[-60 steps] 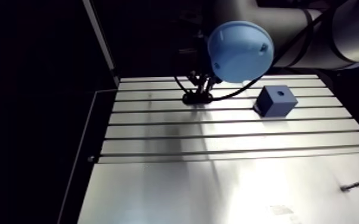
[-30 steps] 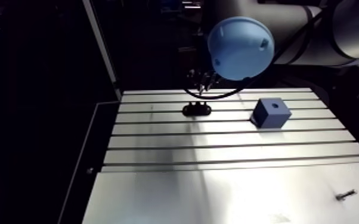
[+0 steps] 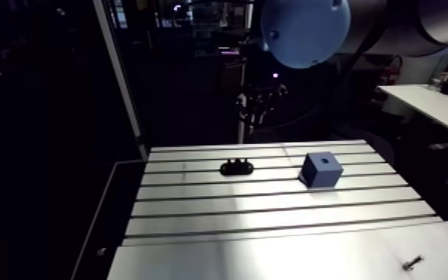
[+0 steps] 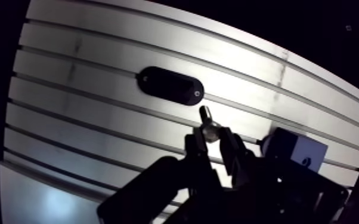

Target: Pick up the M10 bolt and insert it into the hex recess until seated.

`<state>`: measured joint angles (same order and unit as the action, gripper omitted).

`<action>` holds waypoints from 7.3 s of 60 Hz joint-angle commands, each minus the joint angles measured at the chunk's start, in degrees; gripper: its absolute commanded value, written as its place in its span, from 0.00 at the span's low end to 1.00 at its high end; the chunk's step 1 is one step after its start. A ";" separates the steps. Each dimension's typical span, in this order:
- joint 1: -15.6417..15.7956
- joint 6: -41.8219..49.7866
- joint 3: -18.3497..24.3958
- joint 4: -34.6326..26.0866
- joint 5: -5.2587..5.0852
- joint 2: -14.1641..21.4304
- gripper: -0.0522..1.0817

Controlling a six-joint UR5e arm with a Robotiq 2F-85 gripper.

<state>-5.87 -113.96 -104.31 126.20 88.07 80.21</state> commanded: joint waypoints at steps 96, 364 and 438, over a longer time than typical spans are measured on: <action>-18.98 -28.72 13.15 -22.83 5.06 -5.27 0.79; -19.54 -29.10 7.68 -12.60 3.49 -11.62 0.81; -19.61 -29.27 7.25 -13.13 3.56 -11.53 0.81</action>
<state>-25.49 -143.23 -96.83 113.03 91.57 68.70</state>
